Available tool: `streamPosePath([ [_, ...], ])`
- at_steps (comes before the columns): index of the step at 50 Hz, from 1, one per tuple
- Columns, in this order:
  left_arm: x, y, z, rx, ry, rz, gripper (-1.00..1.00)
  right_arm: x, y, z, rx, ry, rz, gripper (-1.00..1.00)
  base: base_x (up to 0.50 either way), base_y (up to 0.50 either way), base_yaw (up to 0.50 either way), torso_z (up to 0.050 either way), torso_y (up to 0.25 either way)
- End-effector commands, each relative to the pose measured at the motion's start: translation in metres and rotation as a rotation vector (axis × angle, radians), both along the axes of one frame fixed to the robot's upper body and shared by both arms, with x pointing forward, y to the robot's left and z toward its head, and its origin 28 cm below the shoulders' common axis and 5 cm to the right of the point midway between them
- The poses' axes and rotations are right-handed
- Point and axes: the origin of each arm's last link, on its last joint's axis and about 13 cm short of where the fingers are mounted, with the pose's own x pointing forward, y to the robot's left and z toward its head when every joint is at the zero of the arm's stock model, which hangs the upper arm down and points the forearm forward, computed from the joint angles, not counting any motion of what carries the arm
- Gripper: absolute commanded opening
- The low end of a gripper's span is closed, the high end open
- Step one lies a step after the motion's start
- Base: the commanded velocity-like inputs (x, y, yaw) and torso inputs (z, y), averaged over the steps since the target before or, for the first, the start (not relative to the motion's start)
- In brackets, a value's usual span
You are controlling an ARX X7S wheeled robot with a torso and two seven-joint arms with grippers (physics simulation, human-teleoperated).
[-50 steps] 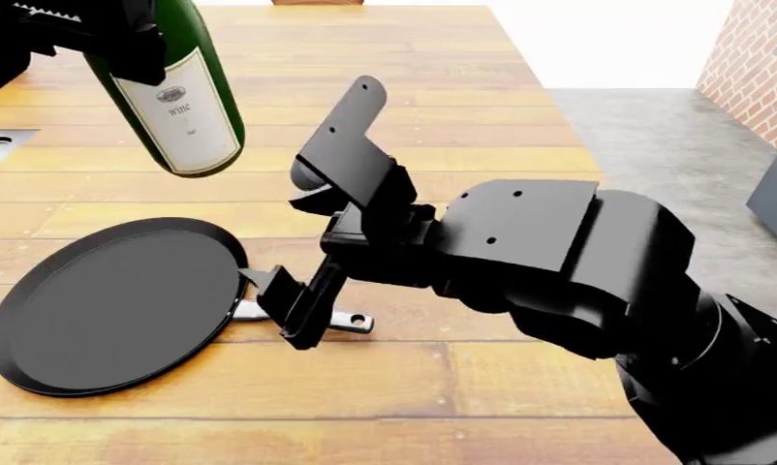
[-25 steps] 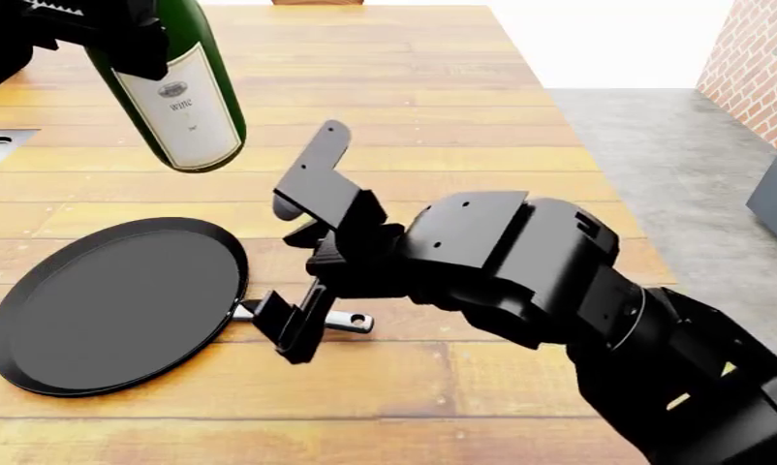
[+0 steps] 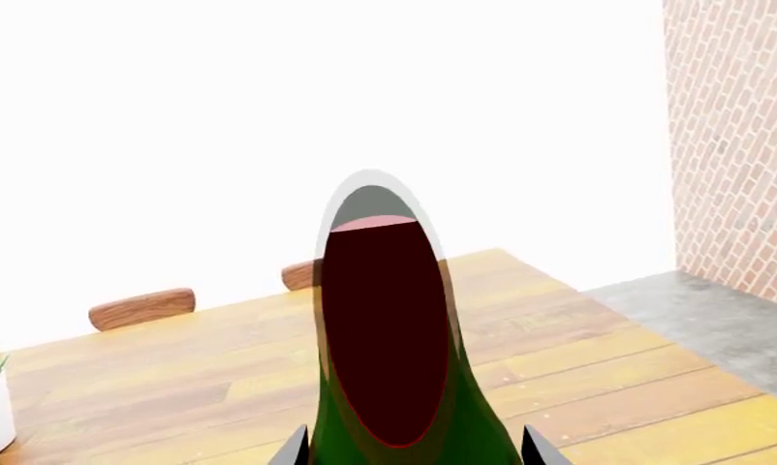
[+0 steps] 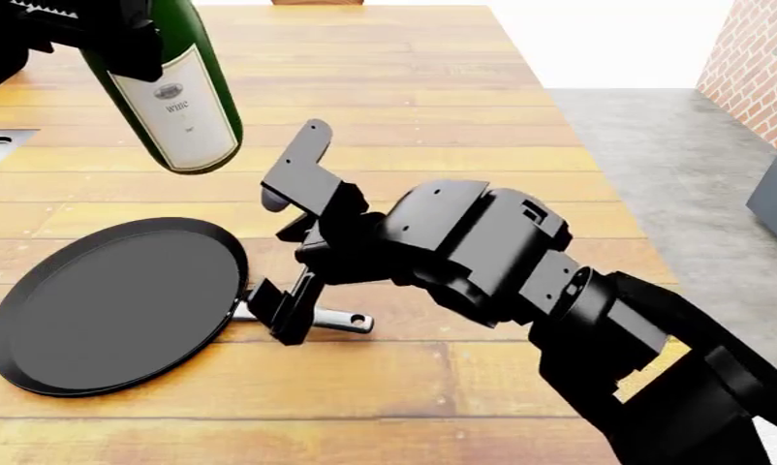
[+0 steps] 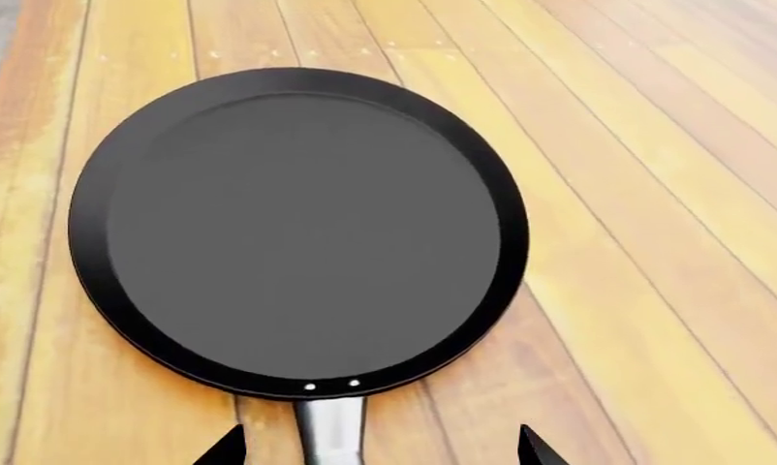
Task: Pick the pan and bottle and place them in the sink. Then turn on the water.
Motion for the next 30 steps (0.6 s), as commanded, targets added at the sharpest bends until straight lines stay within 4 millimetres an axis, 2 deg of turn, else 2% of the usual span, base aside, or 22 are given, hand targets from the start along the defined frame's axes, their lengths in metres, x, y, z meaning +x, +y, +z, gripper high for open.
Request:
streamPosePath([
  [1,-0.001,0.001,0.009,-0.02,-0.046,0.011,-1.0,0.007,0.005,-0.007,-0.018,0.019,0.016,1.0,0.0,0.0,0.0,0.0,0.0],
  [15,-0.001,0.003,0.006,-0.025,-0.045,0.016,-1.0,0.017,0.015,-0.019,-0.019,0.045,0.027,1.0,0.0,0.0,0.0,0.0,0.001],
  [30,0.001,0.005,0.003,-0.035,-0.04,0.021,-1.0,0.009,0.021,-0.038,-0.056,0.088,0.069,1.0,0.0,0.0,0.0,0.001,0.001],
])
